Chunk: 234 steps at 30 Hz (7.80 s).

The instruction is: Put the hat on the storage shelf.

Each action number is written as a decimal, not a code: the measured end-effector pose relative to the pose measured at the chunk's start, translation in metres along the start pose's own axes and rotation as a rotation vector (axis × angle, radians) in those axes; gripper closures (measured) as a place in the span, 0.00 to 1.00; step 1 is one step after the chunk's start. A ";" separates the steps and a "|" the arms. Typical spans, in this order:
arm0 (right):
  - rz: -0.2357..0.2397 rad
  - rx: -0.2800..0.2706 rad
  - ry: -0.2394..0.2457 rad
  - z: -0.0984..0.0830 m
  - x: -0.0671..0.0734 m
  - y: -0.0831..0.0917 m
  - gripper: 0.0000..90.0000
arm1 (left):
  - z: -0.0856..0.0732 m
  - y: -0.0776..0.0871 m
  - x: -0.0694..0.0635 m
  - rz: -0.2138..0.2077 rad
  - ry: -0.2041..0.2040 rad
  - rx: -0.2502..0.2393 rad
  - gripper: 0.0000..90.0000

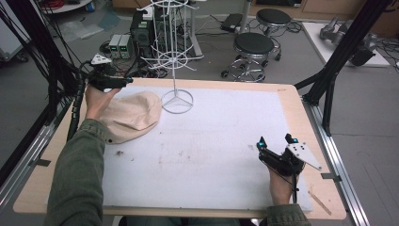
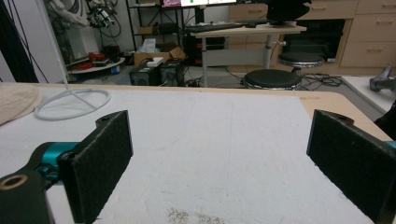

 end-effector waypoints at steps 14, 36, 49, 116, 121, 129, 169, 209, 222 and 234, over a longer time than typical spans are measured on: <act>-0.003 0.004 -0.001 0.000 -0.002 -0.001 0.07 | -0.026 -0.033 0.002 -0.056 -0.028 0.209 0.24; -0.004 0.016 -0.008 0.000 -0.003 0.000 0.07 | -0.053 -0.058 -0.001 -0.114 -0.045 0.397 0.25; -0.004 0.022 -0.003 0.000 -0.003 0.002 0.07 | -0.060 -0.063 0.001 -0.135 -0.031 0.434 0.25; -0.028 -0.003 -0.055 0.003 -0.011 0.007 0.07 | -0.048 0.014 0.002 0.028 -0.032 0.264 0.89; -0.022 -0.005 -0.061 0.003 -0.010 0.005 0.07 | -0.045 0.026 0.000 0.029 -0.016 0.218 0.89; -0.011 -0.005 -0.068 0.003 -0.009 0.004 0.07 | -0.043 0.043 -0.004 0.021 0.015 0.140 0.89; -0.002 -0.001 -0.069 0.003 -0.009 0.005 0.07 | 0.031 0.143 -0.016 0.020 0.064 -0.393 0.89; 0.000 0.008 -0.069 0.002 -0.009 0.004 0.07 | 0.102 0.147 -0.010 -0.063 0.160 -0.656 0.89; 0.001 0.014 -0.071 0.002 -0.010 0.004 0.07 | 0.142 0.114 -0.016 -0.001 0.162 -0.576 0.89; 0.007 0.021 -0.071 0.001 -0.009 0.003 0.07 | 0.166 0.089 -0.037 0.024 0.173 -0.564 0.89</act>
Point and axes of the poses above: each handheld gripper's, and its own axes: y roughly backward along the jaws, z roughly out of its top, x roughly to its left, the point moved 1 cm from there along -y, roughly forward along the jaws, and after that the axes turned 7 degrees about -y, right-handed, at the moved point
